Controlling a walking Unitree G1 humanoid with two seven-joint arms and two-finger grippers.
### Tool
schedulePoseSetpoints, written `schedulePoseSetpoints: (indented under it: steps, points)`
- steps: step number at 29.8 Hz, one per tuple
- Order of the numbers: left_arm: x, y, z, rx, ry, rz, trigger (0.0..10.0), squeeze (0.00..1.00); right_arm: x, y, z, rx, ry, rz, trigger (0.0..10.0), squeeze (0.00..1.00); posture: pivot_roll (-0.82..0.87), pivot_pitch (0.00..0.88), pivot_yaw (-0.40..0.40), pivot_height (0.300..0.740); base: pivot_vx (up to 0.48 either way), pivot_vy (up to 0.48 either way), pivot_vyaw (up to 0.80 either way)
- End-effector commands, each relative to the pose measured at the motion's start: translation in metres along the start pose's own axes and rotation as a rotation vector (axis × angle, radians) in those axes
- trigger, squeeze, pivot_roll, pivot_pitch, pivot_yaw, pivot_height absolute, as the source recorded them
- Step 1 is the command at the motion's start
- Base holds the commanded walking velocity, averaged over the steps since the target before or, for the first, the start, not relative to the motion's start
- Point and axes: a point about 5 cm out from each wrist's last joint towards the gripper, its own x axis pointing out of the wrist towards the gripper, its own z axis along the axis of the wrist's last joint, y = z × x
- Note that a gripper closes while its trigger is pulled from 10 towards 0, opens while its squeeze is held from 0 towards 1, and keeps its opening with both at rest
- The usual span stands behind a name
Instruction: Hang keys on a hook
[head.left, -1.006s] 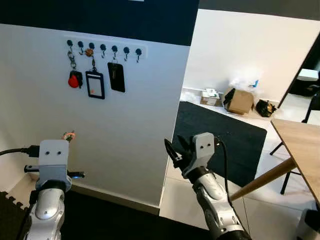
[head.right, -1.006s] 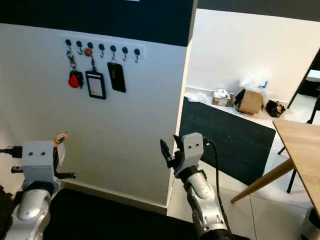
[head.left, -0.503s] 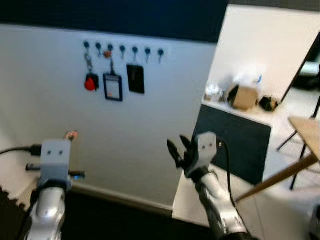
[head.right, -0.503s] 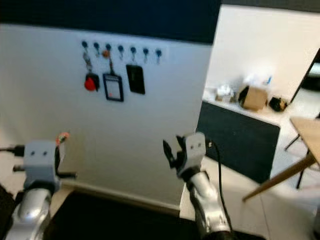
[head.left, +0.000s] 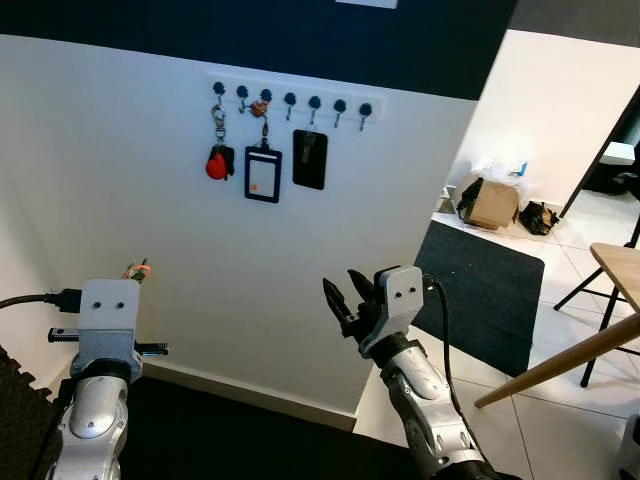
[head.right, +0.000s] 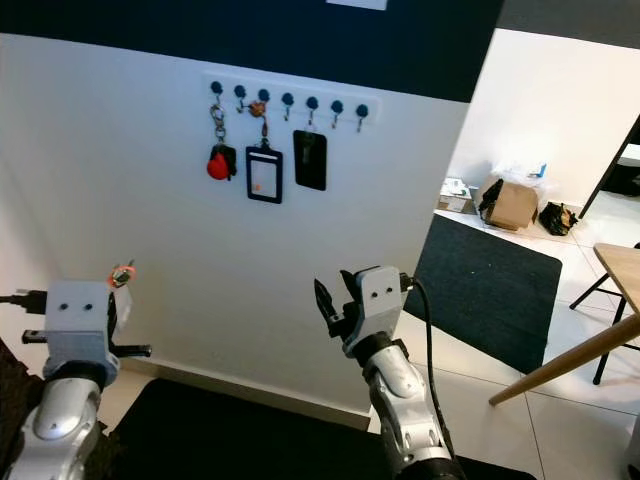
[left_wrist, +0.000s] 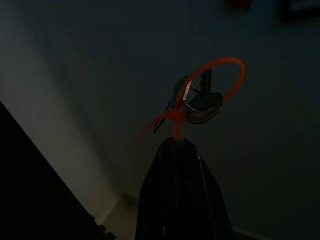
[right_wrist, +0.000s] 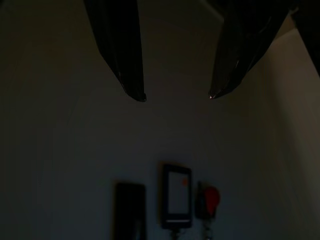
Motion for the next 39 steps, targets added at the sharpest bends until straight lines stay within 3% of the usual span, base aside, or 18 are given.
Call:
schedulePoseSetpoints:
  steps: [1,15,18,25,35,39]
  points:
    - [-0.001,0.000,-0.002,0.020,0.002,-0.010,10.0,0.00,-0.003,-0.003,-0.003,-0.002,0.017,-0.013,10.0,0.00,0.18,0.081,-0.046,0.740,0.000,0.000,0.00]
    - [0.005,-0.001,0.005,0.054,-0.026,-0.014,10.0,0.00,0.000,0.000,0.000,-0.011,0.005,0.000,10.0,0.00,0.18,0.095,-0.048,0.740,0.000,0.000,0.00]
    - [0.014,-0.008,0.014,0.056,-0.055,-0.034,10.0,0.00,0.003,0.007,0.002,-0.013,-0.005,0.026,10.0,0.00,0.18,0.099,-0.048,0.740,0.000,0.000,0.00]
    - [0.020,-0.016,0.019,0.093,-0.064,-0.079,10.0,0.00,0.004,0.009,0.005,-0.012,-0.016,0.030,10.0,0.00,0.18,0.115,-0.045,0.740,0.000,0.000,0.00]
    - [0.025,-0.031,0.039,0.004,-0.105,-0.129,10.0,0.00,0.006,0.011,0.017,-0.036,-0.056,0.019,10.0,0.00,0.21,0.211,-0.032,0.740,0.000,0.000,0.00]
    - [0.028,-0.035,0.047,0.010,-0.124,-0.152,10.0,0.00,0.009,0.011,0.021,-0.037,-0.070,0.015,10.0,0.00,0.22,0.213,-0.024,0.740,0.000,0.000,0.00]
